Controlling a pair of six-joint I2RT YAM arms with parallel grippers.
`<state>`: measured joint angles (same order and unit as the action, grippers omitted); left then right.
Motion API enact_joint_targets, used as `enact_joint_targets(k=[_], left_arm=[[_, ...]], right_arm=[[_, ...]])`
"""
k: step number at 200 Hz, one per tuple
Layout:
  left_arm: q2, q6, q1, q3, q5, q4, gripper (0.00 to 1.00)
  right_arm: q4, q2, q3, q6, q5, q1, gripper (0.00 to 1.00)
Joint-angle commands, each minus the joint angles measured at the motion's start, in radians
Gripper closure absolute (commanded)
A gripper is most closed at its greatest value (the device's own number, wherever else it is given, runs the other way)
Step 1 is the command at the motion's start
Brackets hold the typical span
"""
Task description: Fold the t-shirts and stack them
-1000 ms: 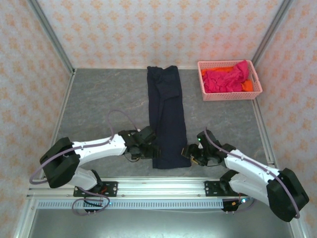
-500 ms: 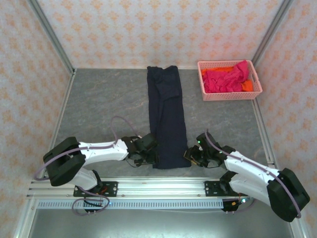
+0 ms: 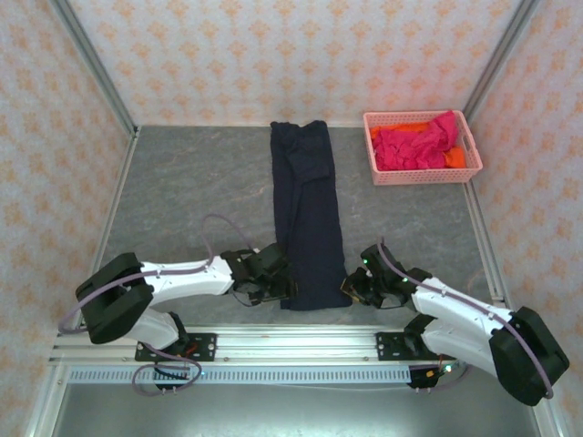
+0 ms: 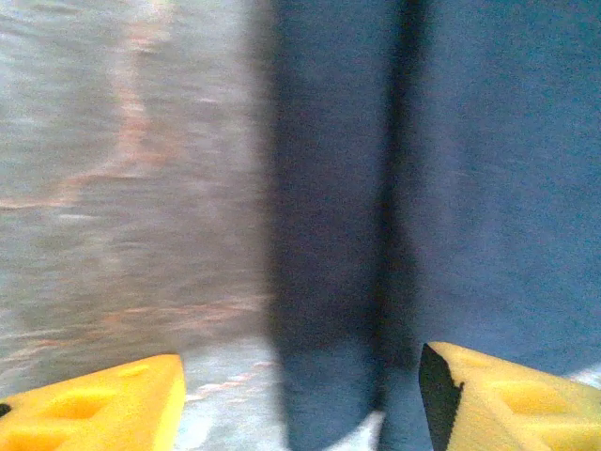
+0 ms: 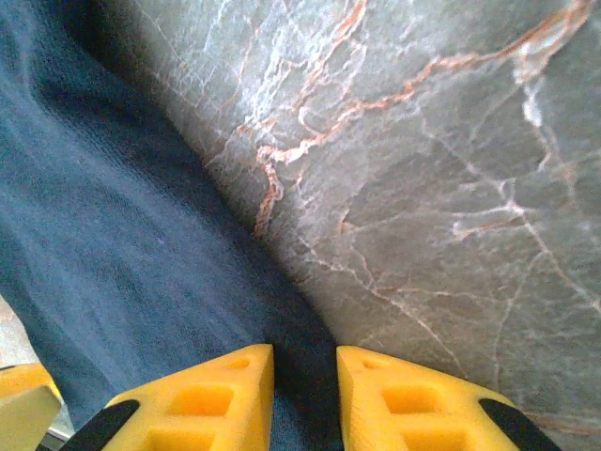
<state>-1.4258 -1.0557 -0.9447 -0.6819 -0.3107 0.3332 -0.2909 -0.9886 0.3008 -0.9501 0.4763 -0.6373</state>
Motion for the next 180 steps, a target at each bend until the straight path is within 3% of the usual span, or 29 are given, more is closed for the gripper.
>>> enact_joint_targets(k=[1,41,58,87,126,180], left_arm=[[0.065,-0.020,-0.019,0.019,-0.034,-0.166,0.29],[-0.064,-0.049,-0.018,0.015,-0.103,-0.310,0.23],[-0.079,-0.052,-0.020,0.007,-0.074,-0.231,0.27],[0.031,-0.026,-0.019,0.005,0.035,-0.022,0.26],[0.161,0.004,-0.015,0.008,0.056,0.004,0.25],[0.035,-0.050,-0.015,0.046,0.014,-0.073,0.27]], right_arm=[[0.233,-0.040,-0.029,-0.019,0.098,-0.035,0.73],[0.272,-0.055,-0.032,-0.026,0.120,-0.038,0.73],[0.272,-0.050,-0.037,-0.032,0.121,-0.038,0.73],[0.271,-0.042,-0.045,-0.036,0.115,-0.039,0.73],[0.279,-0.055,-0.041,-0.040,0.111,-0.042,0.73],[0.280,-0.065,-0.027,-0.037,0.115,-0.044,0.73]])
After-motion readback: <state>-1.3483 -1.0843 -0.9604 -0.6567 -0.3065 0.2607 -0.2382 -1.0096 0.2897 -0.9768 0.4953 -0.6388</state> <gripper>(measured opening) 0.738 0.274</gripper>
